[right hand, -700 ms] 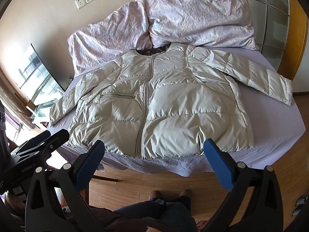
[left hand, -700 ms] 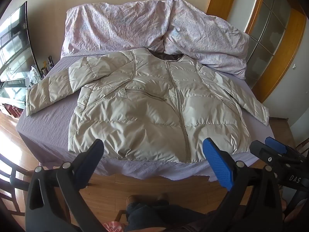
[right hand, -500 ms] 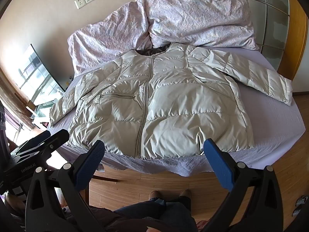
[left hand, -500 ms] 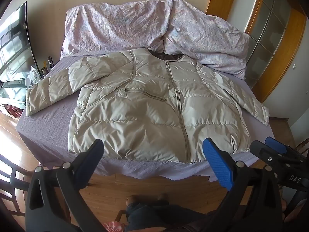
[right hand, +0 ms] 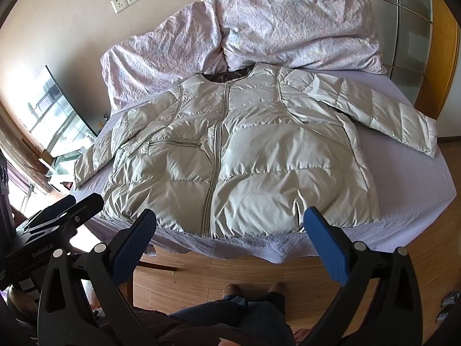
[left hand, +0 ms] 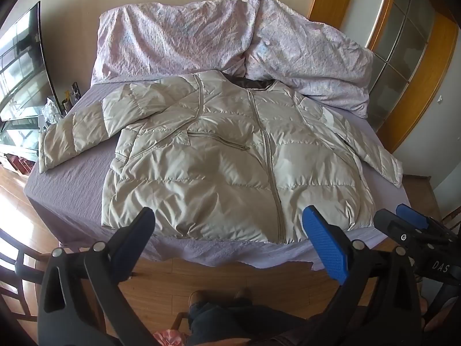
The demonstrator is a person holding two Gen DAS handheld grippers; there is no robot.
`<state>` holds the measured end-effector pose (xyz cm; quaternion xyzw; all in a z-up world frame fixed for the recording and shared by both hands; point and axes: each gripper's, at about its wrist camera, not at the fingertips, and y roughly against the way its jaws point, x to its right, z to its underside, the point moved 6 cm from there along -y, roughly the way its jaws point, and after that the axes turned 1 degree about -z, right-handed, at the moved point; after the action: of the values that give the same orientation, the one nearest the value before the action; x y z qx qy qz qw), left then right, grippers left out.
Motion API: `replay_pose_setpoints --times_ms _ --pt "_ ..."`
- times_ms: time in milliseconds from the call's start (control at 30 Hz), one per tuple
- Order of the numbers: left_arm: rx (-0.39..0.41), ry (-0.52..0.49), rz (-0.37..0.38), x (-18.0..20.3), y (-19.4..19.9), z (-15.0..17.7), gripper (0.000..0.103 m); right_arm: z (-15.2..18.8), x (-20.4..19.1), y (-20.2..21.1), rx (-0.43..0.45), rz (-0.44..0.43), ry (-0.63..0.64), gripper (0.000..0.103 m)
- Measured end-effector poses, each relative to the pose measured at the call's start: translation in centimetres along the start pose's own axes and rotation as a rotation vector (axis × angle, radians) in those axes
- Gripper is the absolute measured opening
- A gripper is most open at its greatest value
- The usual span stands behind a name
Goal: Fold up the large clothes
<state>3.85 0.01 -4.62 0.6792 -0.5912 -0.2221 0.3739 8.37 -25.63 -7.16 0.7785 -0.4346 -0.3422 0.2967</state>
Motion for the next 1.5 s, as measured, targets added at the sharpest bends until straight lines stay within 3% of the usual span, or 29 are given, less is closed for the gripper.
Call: replay_pose_setpoints --times_ms 1500 --pt "-0.005 0.002 0.001 0.0 0.0 0.03 0.101 -0.15 -0.05 -0.35 -0.005 -0.002 -0.001 0.102"
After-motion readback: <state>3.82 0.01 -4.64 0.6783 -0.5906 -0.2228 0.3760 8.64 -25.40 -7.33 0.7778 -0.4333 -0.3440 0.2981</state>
